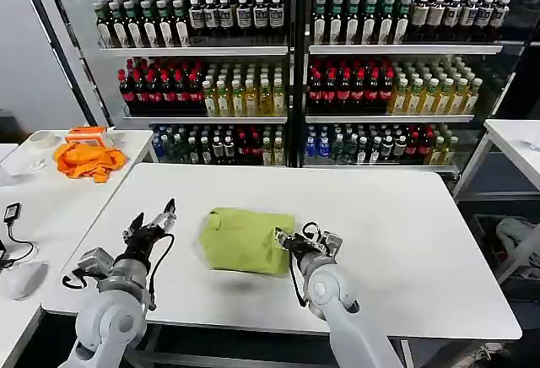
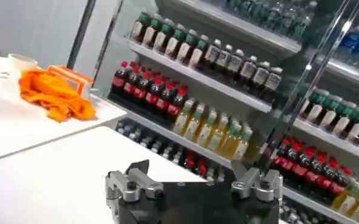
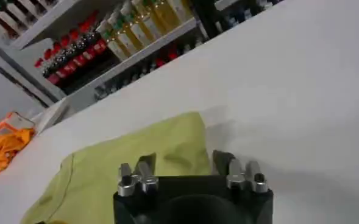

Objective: Fold and organize the clothes.

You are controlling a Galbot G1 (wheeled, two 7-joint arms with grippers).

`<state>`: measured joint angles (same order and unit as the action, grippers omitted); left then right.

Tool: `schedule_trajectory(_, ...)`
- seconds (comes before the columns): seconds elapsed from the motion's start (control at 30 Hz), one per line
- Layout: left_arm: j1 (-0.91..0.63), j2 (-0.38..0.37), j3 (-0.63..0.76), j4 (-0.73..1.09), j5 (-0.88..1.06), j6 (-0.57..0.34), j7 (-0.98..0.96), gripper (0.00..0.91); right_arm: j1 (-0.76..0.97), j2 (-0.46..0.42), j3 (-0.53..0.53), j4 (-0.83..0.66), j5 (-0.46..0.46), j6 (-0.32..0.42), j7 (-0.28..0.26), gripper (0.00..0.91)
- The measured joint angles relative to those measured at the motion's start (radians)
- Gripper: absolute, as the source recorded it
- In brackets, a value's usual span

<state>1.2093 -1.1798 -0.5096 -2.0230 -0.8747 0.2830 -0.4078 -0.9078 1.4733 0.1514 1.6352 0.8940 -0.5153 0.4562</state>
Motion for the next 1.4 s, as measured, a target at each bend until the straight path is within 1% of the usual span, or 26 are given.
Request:
schedule_trajectory(0.3, 0.023, -0.002, -0.022, 0.002, -0.004, -0.004, 0.000, 0.907, 0.016, -0.004, 0.018, -0.011, 0.026, 0.008, 0.006, 0.000)
schedule_trajectory(0.53, 0.025, -0.010, -0.023, 0.012, -0.006, -0.007, 0.003, 0.907, 0.035, -0.033, 0.032, -0.006, 0.051, 0.000, 0.002, 0.000)
schedule_trajectory(0.73, 0.023, -0.025, -0.014, 0.021, -0.001, -0.010, 0.008, 0.907, 0.031, -0.080, 0.051, 0.023, 0.074, -0.010, 0.002, 0.000)
schedule_trajectory(0.93, 0.020, -0.044, 0.000, 0.030, 0.012, -0.012, 0.012, 0.907, 0.026, -0.165, 0.084, 0.059, 0.108, -0.023, -0.003, 0.000)
schedule_trajectory(0.97, 0.019, -0.047, 0.003, 0.032, 0.015, -0.013, 0.012, 0.907, 0.024, -0.177, 0.086, 0.065, 0.112, -0.025, -0.003, 0.595)
schedule_trajectory(1.0, 0.018, -0.050, 0.006, 0.033, 0.018, -0.013, 0.012, 0.907, 0.021, -0.187, 0.087, 0.073, 0.115, -0.029, -0.002, 0.786)
schedule_trajectory(1.03, 0.016, -0.053, 0.009, 0.034, 0.021, -0.013, 0.012, 0.907, 0.017, -0.194, 0.087, 0.080, 0.117, -0.033, -0.001, 0.907)
schedule_trajectory(1.2, 0.019, -0.064, 0.013, 0.028, 0.030, -0.013, 0.012, 0.907, -0.004, -0.201, 0.074, 0.098, 0.116, -0.043, 0.000, 0.907)
schedule_trajectory(1.4, 0.034, -0.061, 0.007, 0.013, 0.034, -0.015, 0.014, 0.907, -0.023, -0.167, 0.055, 0.099, 0.115, -0.044, -0.008, 0.907)
